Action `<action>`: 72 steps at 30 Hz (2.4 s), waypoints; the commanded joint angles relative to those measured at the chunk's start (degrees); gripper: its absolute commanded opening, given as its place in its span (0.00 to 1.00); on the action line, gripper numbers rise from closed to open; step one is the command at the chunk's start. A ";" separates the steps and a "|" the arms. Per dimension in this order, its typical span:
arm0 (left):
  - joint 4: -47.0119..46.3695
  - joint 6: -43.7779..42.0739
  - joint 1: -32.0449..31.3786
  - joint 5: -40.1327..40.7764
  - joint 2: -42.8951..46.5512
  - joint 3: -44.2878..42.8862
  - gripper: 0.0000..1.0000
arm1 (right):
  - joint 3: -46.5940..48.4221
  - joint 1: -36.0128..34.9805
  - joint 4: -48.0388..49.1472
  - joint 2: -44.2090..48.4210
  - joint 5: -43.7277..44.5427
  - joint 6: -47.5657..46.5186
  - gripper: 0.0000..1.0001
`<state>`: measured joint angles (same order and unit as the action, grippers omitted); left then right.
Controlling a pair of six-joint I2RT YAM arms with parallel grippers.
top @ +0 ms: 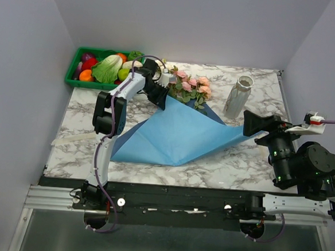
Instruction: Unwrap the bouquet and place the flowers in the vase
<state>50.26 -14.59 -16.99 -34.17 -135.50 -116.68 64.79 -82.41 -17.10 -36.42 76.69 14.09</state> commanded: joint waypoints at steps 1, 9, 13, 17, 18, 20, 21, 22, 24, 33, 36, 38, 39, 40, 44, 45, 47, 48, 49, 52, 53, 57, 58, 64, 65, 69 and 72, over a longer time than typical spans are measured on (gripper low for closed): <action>0.45 -0.35 0.21 -2.04 1.12 0.14 0.31 | -0.72 -0.03 1.46 0.39 -0.66 -1.25 0.90; 2.11 -0.35 0.12 -3.08 5.76 0.32 0.02 | -0.63 -0.03 2.33 -0.31 -1.01 -2.39 0.90; 5.11 -2.54 -0.23 -4.85 11.72 1.80 0.00 | -0.63 -0.03 2.78 -1.89 -0.84 -3.19 0.90; 8.01 -5.00 -1.11 -6.96 19.21 5.58 0.00 | -1.16 0.15 2.86 -2.86 0.13 -2.75 0.90; 9.84 -5.71 -1.37 -7.39 20.70 6.37 0.00 | -1.60 0.41 2.86 -2.86 0.22 -2.49 0.89; 11.34 -6.50 -2.25 -8.54 25.01 8.57 0.00 | -2.04 1.63 2.86 -3.39 -0.22 -2.22 0.86; 13.18 -7.37 -2.78 -8.98 27.81 9.19 0.00 | -2.48 2.42 2.95 -3.48 -1.79 -1.87 0.85; 13.98 -7.56 -3.22 -9.42 29.23 10.41 0.00 | -2.74 3.39 2.95 -3.74 -2.85 -1.70 0.84; 15.73 -7.21 -5.23 -8.72 32.13 11.74 0.00 | -3.44 7.60 3.30 -4.79 -9.14 -1.08 0.81; 31.28 -10.01 -17.96 -9.15 46.81 13.94 0.02 | -1.08 24.66 -1.71 -10.77 -28.76 5.42 0.82; 34.46 -11.68 -21.40 -10.38 49.45 16.30 0.02 | 0.24 29.05 -4.06 -13.58 -34.82 7.17 0.82; 36.22 -12.04 -25.27 -9.78 51.30 18.94 0.02 | 0.51 31.94 -5.66 -16.38 -38.61 8.67 0.82; 36.40 -12.13 -26.41 -9.42 52.09 19.91 0.02 | 0.25 32.66 -6.62 -17.18 -41.50 9.72 0.82; 36.40 -11.96 -27.56 -8.99 53.83 20.61 0.02 | -0.10 33.01 -6.80 -17.97 -42.49 9.99 0.82; 36.40 -11.25 -34.22 -8.54 58.41 22.11 0.05 | -2.30 33.54 -6.80 -20.88 -45.66 9.82 0.80; 36.49 -10.73 -35.12 -8.45 59.21 22.11 0.08 | -2.91 33.54 -6.28 -22.01 -46.79 9.04 0.80; 36.58 -9.94 -36.79 -8.10 61.23 21.50 0.20 | -4.32 33.63 -5.75 -22.81 -48.03 8.68 0.79; 36.58 -9.58 -37.06 -8.19 61.76 21.50 0.21 | -4.85 33.63 -5.49 -23.16 -48.90 8.59 0.78; 36.66 -9.49 -37.06 -8.19 62.98 21.76 0.23 | -5.55 33.55 -4.96 -23.25 -49.52 8.94 0.78; 36.84 -9.40 -37.23 -9.24 65.88 23.78 0.42 | -9.07 33.54 -2.58 -24.30 -52.24 8.24 0.77; 36.93 -9.14 -37.32 -9.77 66.41 24.22 0.53 | -9.33 33.63 -2.58 -25.00 -52.95 8.41 0.77; 36.75 -9.40 -37.32 -9.69 67.30 21.77 0.91 | -9.77 32.93 -4.51 -26.77 -57.69 9.73 0.70; 36.49 -9.75 -37.32 -7.60 67.12 20.54 0.98 | -9.86 32.23 -4.95 -26.68 -57.87 10.08 0.70; 28.95 -10.46 -36.54 7.17 68.34 11.74 0.99 | -11.27 29.41 -9.97 -25.71 -52.62 12.89 0.73; 27.36 -10.02 -34.18 8.93 68.70 12.61 0.99 | -10.92 29.41 -10.14 -25.71 -51.47 12.81 0.76; 21.65 -8.10 -23.66 7.36 68.18 18.75 0.99 | -5.65 30.47 -14.09 -31.50 -49.26 13.95 0.79; 13.48 -3.00 -15.65 13.57 66.69 26.75 0.99 | -2.22 30.91 -14.89 -38.00 -49.97 15.26 0.79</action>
<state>72.79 -23.29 -41.93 -29.65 -65.91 -99.02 58.04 -52.25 -28.40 -68.10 25.10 27.18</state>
